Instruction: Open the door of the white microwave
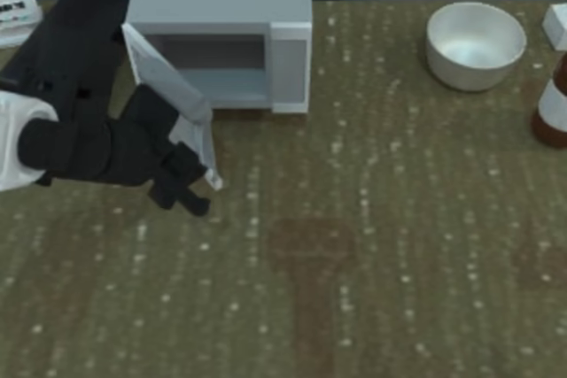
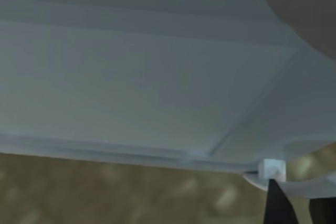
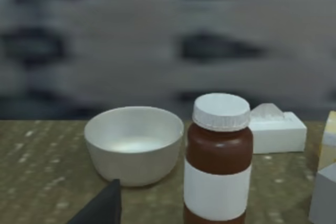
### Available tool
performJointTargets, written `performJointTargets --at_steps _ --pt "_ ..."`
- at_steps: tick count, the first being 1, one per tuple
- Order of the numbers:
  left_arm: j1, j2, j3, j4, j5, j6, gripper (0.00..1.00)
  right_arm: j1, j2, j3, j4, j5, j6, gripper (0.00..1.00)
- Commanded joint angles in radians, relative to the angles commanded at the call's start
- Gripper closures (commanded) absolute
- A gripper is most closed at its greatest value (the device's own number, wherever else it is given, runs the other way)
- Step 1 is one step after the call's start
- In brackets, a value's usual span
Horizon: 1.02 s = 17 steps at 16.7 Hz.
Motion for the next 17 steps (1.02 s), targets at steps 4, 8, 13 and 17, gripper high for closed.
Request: performJointTargets --at_steps 4,8,13,17 --pt "0.008 0.0 -0.002 -0.006 0.008 0.014 1.0 0.0 0.0 0.0 0.0 0.0 0.0 0.0" --pt "0.008 0.0 -0.002 -0.006 0.008 0.014 1.0 0.0 0.0 0.0 0.0 0.0 0.0 0.0" --pt "0.008 0.0 -0.002 -0.006 0.008 0.014 1.0 0.0 0.0 0.0 0.0 0.0 0.0 0.0" --pt "0.008 0.0 -0.002 -0.006 0.008 0.014 1.0 0.0 0.0 0.0 0.0 0.0 0.0 0.0"
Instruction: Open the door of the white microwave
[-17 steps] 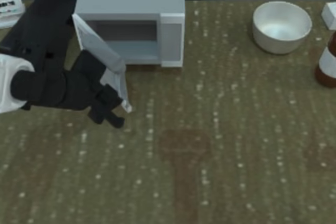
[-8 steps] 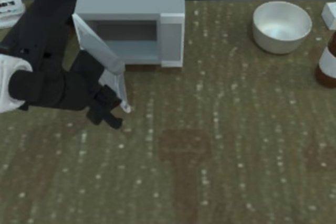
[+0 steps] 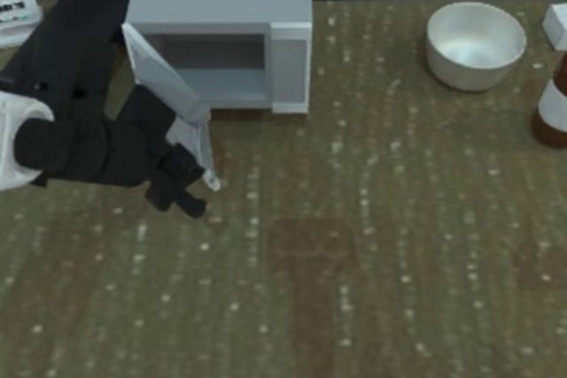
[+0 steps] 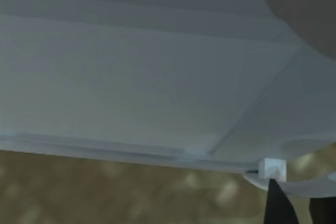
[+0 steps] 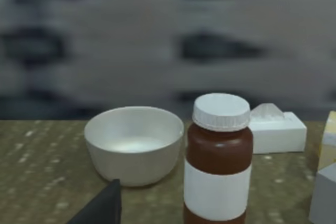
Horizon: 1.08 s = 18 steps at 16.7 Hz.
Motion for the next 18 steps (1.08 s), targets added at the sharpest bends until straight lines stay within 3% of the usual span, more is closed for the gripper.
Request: performJointTargets --at_steps 9,18 --pt "0.0 0.0 0.0 0.0 0.0 0.0 1.0 0.0 0.0 0.0 0.0 0.0 0.0 0.0" --pt "0.033 -0.004 0.001 -0.032 0.049 0.074 1.0 0.0 0.0 0.0 0.0 0.0 0.0 0.0"
